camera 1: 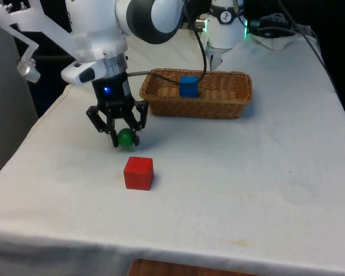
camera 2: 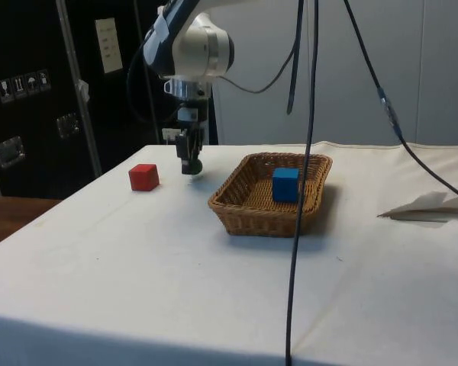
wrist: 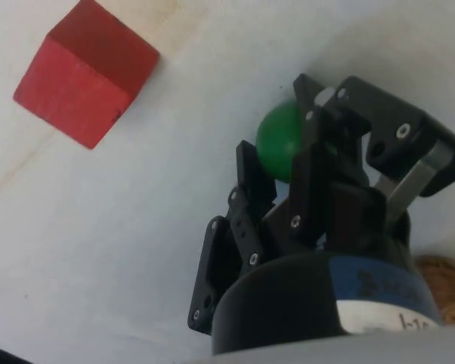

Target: Place all non-red objects into the basket.

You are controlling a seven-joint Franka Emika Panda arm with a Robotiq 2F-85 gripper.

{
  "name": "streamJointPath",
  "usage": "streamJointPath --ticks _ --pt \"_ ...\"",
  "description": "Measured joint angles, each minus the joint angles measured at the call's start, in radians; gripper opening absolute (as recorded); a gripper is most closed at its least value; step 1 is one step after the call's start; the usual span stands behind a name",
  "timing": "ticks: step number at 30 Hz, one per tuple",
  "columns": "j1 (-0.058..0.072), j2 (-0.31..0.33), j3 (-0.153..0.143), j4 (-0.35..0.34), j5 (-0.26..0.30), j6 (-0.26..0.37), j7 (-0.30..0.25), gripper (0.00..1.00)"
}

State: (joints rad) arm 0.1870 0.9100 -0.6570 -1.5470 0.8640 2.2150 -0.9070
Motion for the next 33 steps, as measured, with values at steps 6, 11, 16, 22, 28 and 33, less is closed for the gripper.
streamJointPath --ticks 6,11,16,22,28,33 --pt "0.018 -0.037 -0.029 -0.02 -0.007 -0.035 -0.001 0.0" --pt "0.033 -0.075 -0.048 -0.051 -0.012 -0.04 -0.006 0.0" --pt "0.043 -0.103 -0.073 -0.062 -0.025 -0.07 -0.006 0.0" --pt "0.054 -0.13 -0.104 -0.075 -0.037 -0.106 -0.006 0.0" --pt "0.064 -0.154 -0.132 -0.095 -0.05 -0.134 -0.008 0.0" --pt "0.072 -0.172 -0.153 -0.113 -0.068 -0.15 -0.012 0.0"
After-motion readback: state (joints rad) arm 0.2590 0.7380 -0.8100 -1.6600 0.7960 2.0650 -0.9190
